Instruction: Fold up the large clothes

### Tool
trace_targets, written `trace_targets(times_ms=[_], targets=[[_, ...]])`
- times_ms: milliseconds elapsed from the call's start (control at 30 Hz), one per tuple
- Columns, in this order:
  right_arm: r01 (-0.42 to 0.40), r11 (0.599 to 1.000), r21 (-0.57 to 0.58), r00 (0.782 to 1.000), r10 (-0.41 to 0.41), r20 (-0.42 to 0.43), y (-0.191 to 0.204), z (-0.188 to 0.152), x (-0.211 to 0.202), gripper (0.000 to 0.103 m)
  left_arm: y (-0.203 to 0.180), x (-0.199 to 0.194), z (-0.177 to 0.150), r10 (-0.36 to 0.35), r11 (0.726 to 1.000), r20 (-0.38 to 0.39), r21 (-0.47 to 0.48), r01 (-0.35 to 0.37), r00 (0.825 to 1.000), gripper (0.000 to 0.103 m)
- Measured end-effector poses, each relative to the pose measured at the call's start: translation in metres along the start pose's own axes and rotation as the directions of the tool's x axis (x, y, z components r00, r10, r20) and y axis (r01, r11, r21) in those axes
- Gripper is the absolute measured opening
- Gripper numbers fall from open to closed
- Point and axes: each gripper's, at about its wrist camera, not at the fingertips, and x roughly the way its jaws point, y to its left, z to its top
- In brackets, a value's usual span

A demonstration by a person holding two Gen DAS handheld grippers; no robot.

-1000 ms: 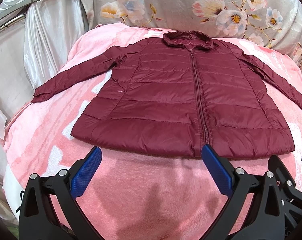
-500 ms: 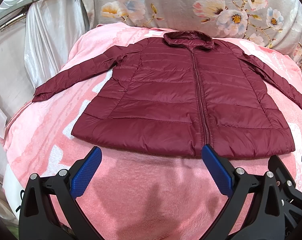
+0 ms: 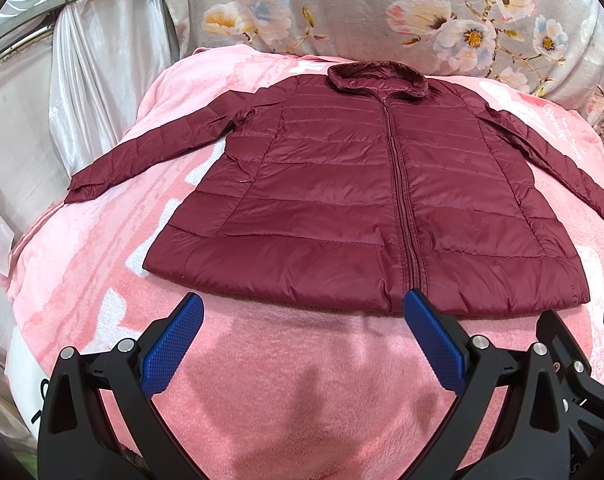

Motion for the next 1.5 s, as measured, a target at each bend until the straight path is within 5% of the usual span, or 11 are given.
trace_targets(times_ms=[333,633,800,1067,1267,1367,1467,1500], targets=[[-0.035,0.998,0.051,0.999,0.035,-0.003,-0.019,0.012,0.009,0.093,0.013,0.005,0.006,-0.015,0.999,-0.020,-0.047,0.014,1.000,0.098],[0.107,0.958,0.266,0.992,-0.119,0.029,-0.133,0.072,0.044,0.093,0.028,0.027,0.038,0.039,0.996,0.003,-0.083,-0.038,0.999,0.098],[0.197,0.904,0.380,0.976,-0.219,0.014,-0.204,0.101,0.081,0.093,0.036,0.050,0.058,0.053,0.990,-0.009,-0.131,-0.053,0.999,0.098],[0.267,0.773,0.576,0.960,-0.266,-0.089,-0.319,0.111,0.143,0.093,0.038,0.084,0.077,0.073,0.987,-0.027,-0.141,-0.076,0.997,0.098],[0.276,0.678,0.681,0.956,-0.269,-0.120,-0.368,0.106,0.167,0.092,0.036,0.100,0.089,0.090,0.987,-0.029,-0.132,-0.093,0.996,0.098],[0.256,0.638,0.727,0.960,-0.257,-0.112,-0.385,0.104,0.174,0.082,0.035,0.105,0.095,0.079,0.988,-0.025,-0.128,-0.082,0.997,0.098],[0.254,0.617,0.745,0.960,-0.255,-0.117,-0.397,0.105,0.185,0.055,0.035,0.112,0.100,0.076,0.989,-0.031,-0.128,-0.079,0.997,0.098],[0.258,0.613,0.747,0.959,-0.255,-0.121,-0.400,0.107,0.190,0.039,0.035,0.115,0.102,0.082,0.988,-0.033,-0.131,-0.086,0.996,0.098]])
